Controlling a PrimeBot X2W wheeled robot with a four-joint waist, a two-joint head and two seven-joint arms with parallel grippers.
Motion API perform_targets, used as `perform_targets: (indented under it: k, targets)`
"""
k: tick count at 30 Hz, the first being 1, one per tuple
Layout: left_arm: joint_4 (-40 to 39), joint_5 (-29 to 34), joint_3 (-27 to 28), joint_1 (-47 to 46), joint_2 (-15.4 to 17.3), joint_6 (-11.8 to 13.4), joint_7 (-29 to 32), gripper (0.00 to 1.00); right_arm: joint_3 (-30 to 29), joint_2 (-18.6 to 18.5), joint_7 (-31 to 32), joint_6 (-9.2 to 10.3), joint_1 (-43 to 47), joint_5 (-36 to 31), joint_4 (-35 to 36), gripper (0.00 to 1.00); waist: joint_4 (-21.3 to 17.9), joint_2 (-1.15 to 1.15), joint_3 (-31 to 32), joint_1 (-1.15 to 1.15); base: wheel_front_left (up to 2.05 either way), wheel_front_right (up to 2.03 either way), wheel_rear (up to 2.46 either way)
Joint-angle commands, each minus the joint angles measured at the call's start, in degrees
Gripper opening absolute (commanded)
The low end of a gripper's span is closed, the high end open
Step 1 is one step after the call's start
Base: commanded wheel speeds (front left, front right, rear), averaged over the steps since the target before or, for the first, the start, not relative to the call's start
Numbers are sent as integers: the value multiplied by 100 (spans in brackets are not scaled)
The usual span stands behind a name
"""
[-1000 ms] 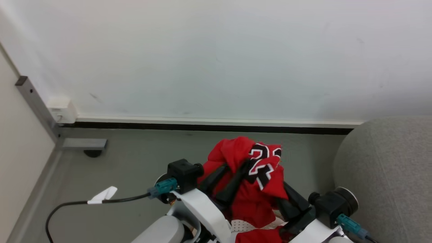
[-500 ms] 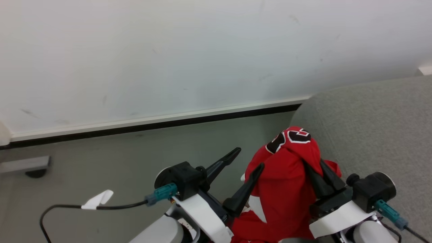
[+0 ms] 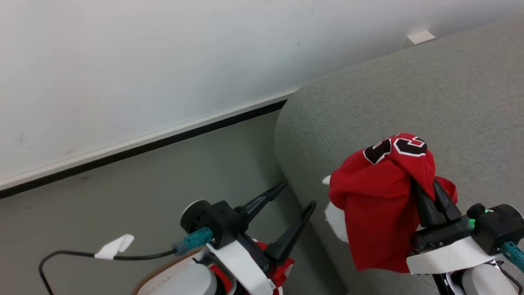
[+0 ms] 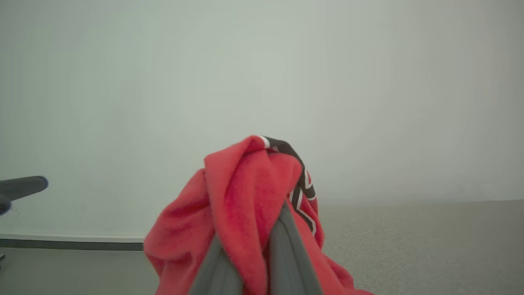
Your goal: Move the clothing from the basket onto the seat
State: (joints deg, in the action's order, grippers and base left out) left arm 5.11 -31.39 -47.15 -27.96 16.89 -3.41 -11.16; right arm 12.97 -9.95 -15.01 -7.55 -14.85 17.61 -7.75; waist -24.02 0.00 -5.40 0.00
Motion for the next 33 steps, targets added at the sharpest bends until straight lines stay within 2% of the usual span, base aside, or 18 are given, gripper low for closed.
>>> perform_targets:
  k: [1,9,18,27,30,33]
  targets:
    - [32,101,-14,-30,17,28,-18,100,-45,32,-12,12,59,-56,87,0,-296,0,-143,0,0,0,0]
    - [114,132,-73,-115,-9,35,-50,100,-173,152,-12,12,78,-133,311,0,-534,0,-267,0,0,0,0]
    - [36,216,-121,-315,93,-8,69,100,-418,11,-11,12,-509,-163,284,0,-362,0,-696,0,0,0,0]
    - [-304,308,-121,-608,392,-64,350,100,-1138,-490,216,12,-2045,-446,-100,0,135,0,-1565,0,0,0,0]
    - [-434,346,-121,-688,488,-78,431,100,-1407,-665,312,12,-2542,-173,-271,0,329,0,-1865,0,0,0,0]
    - [-548,378,-110,-800,544,-93,481,100,-1790,-1028,405,13,-2891,-86,-379,0,540,0,-2170,0,0,0,0]
